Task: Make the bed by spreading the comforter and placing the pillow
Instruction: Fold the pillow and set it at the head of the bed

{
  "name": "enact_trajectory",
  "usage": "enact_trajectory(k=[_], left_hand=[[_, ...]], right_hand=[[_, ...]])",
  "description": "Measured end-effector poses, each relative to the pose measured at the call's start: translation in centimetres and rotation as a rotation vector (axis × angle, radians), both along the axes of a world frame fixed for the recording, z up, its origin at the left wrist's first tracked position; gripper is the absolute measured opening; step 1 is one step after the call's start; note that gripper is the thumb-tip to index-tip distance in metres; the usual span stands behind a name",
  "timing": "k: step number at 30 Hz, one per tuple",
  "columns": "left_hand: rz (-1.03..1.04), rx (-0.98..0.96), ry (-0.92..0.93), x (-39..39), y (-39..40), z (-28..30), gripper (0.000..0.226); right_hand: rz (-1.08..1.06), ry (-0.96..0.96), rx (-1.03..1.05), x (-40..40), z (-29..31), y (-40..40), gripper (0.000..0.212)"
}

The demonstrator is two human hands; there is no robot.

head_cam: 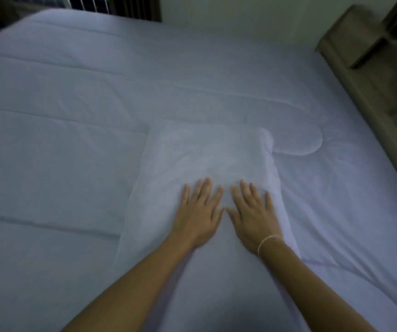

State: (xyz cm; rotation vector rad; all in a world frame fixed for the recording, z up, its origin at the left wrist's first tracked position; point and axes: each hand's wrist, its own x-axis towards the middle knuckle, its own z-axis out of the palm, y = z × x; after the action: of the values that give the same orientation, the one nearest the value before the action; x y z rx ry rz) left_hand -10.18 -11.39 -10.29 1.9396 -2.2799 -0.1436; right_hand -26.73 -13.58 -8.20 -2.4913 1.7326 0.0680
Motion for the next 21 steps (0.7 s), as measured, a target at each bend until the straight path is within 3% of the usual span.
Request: enact_trajectory(k=[3, 6, 8, 11, 14, 17, 21], left_hand=[[0.296, 0.017, -0.012, 5.9, -5.0, -1.3, 0.058], [0.615, 0.003, 0.118, 10.0, -7.5, -0.2, 0.055], [0.48, -0.051, 0.104, 8.3, -9.1, 0.6, 0.056], [0.163, 0.014, 0.015, 5.8, -11.5, 0.3, 0.054], [0.286, 0.123, -0.018, 9.3, -13.5, -0.6, 0.054], [0.43, 0.086, 0.102, 10.3, -14.4, 0.6, 0.054], [0.23, 0.04, 0.083, 5.5, -13.0, 0.4, 0.053]], right_hand=[[-0.156, 0.008, -0.001, -2.5, -0.3, -5.5, 0.059], [-0.277, 0.004, -0.052, -3.0, 1.0, -8.9, 0.057], [-0.173, -0.04, -0.133, -0.1, 1.7, -10.5, 0.055], [0.042, -0.042, 0.01, 3.5, 0.6, -12.8, 0.052], [-0.091, 0.026, 0.064, 2.0, -0.4, -16.0, 0.053], [-0.323, -0.029, 0.044, 2.3, 0.8, -17.9, 0.055], [-0.162, -0.027, 0.02, 7.0, 0.0, -15.4, 0.058]])
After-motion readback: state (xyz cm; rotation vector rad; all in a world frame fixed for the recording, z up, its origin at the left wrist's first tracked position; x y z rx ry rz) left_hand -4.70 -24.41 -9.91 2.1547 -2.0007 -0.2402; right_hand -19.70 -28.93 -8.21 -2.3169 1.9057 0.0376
